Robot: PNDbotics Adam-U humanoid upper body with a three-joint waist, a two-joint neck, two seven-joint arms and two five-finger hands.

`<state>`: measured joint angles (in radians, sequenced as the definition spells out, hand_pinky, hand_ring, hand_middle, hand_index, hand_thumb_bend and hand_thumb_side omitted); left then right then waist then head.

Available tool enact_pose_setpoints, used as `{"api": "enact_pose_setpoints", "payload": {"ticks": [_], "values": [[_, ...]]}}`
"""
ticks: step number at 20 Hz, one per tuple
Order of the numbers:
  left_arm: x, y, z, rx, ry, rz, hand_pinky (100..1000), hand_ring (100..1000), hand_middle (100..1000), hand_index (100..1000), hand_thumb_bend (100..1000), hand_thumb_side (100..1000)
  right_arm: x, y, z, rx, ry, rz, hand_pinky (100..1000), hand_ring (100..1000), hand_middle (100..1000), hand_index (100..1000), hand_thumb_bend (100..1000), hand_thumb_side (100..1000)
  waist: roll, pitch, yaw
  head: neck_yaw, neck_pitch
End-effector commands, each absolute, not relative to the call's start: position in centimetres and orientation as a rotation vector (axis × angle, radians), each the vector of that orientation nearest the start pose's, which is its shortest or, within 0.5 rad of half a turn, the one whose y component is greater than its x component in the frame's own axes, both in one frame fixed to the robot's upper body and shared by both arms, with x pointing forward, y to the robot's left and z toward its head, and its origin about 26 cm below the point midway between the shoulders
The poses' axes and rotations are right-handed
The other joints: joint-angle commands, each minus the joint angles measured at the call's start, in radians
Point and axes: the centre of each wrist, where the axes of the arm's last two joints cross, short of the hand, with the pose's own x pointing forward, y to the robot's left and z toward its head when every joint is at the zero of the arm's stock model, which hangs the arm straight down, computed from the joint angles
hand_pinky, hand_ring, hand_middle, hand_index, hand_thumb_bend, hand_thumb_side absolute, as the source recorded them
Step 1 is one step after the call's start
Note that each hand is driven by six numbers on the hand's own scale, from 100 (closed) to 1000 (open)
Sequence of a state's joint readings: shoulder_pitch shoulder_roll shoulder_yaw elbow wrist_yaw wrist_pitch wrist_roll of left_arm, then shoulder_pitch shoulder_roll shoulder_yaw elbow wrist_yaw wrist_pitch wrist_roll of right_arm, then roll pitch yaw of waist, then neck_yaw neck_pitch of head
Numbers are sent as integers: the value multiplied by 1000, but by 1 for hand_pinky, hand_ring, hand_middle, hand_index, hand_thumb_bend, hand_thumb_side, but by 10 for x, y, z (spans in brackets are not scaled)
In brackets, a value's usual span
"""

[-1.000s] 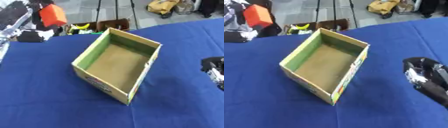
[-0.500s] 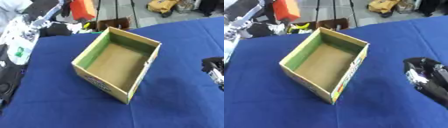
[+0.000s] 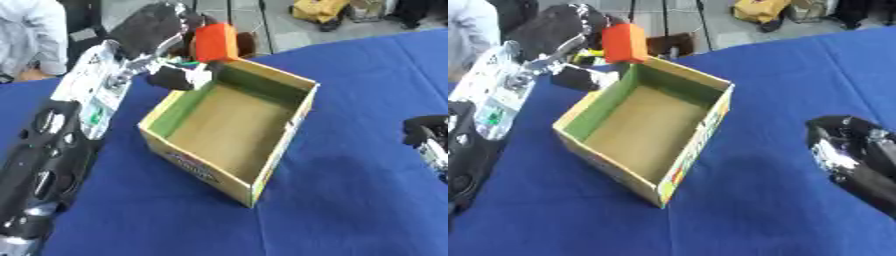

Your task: Pick up objects on the table and place them in the box.

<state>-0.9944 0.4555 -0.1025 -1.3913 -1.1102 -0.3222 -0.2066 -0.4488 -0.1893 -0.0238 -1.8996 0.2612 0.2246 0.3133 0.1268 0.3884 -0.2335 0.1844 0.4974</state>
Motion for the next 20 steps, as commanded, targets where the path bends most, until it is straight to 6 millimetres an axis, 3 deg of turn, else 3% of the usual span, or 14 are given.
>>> {"api": "enact_pose_setpoints", "payload": {"ticks": [1, 10, 14, 20], "values": [[427, 222, 326, -1664, 2255, 1870, 100, 377, 331, 504, 100, 578, 326, -230, 224, -184, -2048, 660, 842, 833, 552, 744, 103, 508, -7, -17, -2, 6, -13], [443, 215, 300, -1595, 2171, 2135, 149, 405, 358, 522, 100, 572, 326, -230, 225, -193, -2051, 661, 841, 832, 551, 744, 105, 507, -3, -10, -13, 7, -20], [451, 215, 288, -1543, 2165, 2289, 225, 442, 397, 548, 100, 572, 326, -229, 225, -190, -2051, 666, 841, 832, 551, 744, 106, 507, -1, -7, -18, 6, -21], [458, 216, 274, -1495, 2093, 2460, 356, 518, 565, 723, 100, 613, 326, -229, 226, -189, -2057, 662, 841, 833, 551, 744, 106, 505, -1, -3, -22, -3, -24]]}}
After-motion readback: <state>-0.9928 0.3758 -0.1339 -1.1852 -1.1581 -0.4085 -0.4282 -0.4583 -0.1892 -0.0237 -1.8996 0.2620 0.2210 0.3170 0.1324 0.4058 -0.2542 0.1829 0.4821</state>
